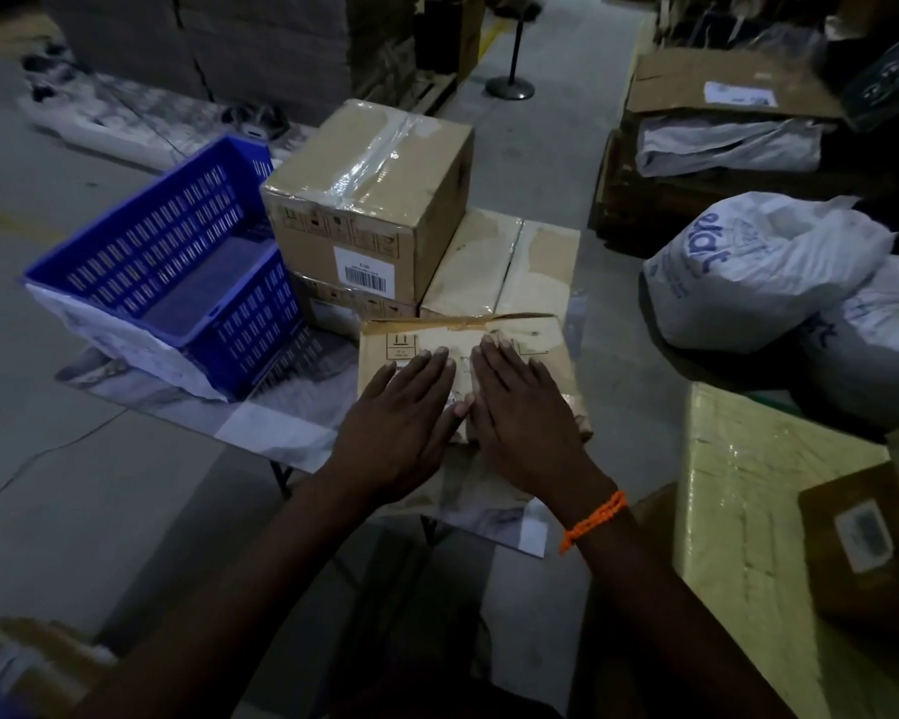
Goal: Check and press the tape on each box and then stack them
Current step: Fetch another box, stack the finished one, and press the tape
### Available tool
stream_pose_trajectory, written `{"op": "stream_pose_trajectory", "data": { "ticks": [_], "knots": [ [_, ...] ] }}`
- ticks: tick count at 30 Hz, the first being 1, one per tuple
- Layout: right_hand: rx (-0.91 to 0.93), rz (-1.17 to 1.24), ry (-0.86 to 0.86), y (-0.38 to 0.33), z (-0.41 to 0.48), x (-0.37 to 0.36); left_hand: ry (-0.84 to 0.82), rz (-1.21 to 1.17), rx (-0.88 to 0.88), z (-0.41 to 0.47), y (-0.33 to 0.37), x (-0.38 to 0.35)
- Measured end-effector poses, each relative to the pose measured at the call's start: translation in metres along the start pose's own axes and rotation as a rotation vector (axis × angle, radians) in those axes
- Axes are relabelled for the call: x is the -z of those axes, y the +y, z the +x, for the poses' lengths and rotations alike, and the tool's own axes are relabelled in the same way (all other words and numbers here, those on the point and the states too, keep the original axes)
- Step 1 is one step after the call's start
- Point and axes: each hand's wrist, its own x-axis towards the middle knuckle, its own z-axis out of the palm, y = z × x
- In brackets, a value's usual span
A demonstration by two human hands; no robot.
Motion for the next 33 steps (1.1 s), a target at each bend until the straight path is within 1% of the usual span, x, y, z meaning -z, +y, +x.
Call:
{"op": "stream_pose_trajectory", "data": {
  "ticks": [2, 7, 9, 11, 14, 17, 19, 23, 27, 30, 33],
  "knots": [
    [-0.009, -0.014, 0.007, -0.001, -0.004, -0.004, 0.026, 0.006, 0.008, -0.001, 0.002, -0.004],
    [-0.019, -0.006, -0.004, -0.002, -0.005, -0.004, 0.027, 0.009, 0.004, -0.002, 0.001, -0.008],
    [-0.023, 0.035, -0.015, -0.003, -0.004, 0.000, 0.027, -0.018, 0.005, -0.002, 0.002, -0.004],
    [-0.010, 0.100, -0.016, -0.001, -0.011, 0.005, -0.008, -0.042, -0.016, -0.007, 0.002, 0.000],
    [0.047, 0.145, 0.035, 0.007, -0.035, 0.009, -0.033, -0.030, -0.076, -0.025, 0.000, 0.008],
    [0.073, 0.047, 0.073, 0.012, -0.062, 0.009, -0.009, 0.008, -0.127, -0.050, -0.008, 0.007],
    [0.058, 0.047, 0.129, 0.011, -0.076, 0.007, 0.028, 0.046, -0.154, -0.065, -0.012, 0.001],
    [0.053, 0.064, 0.253, 0.008, -0.094, -0.012, 0.101, 0.069, -0.146, -0.079, -0.010, -0.015],
    [0.022, 0.107, 0.283, 0.008, -0.099, -0.023, 0.121, 0.042, -0.114, -0.080, -0.003, -0.023],
    [0.026, 0.142, 0.287, 0.008, -0.099, -0.024, 0.126, -0.042, -0.096, -0.080, -0.004, -0.024],
    [0.028, 0.181, 0.330, 0.012, -0.090, -0.016, 0.205, -0.326, -0.049, -0.074, -0.005, -0.022]
  ]
}}
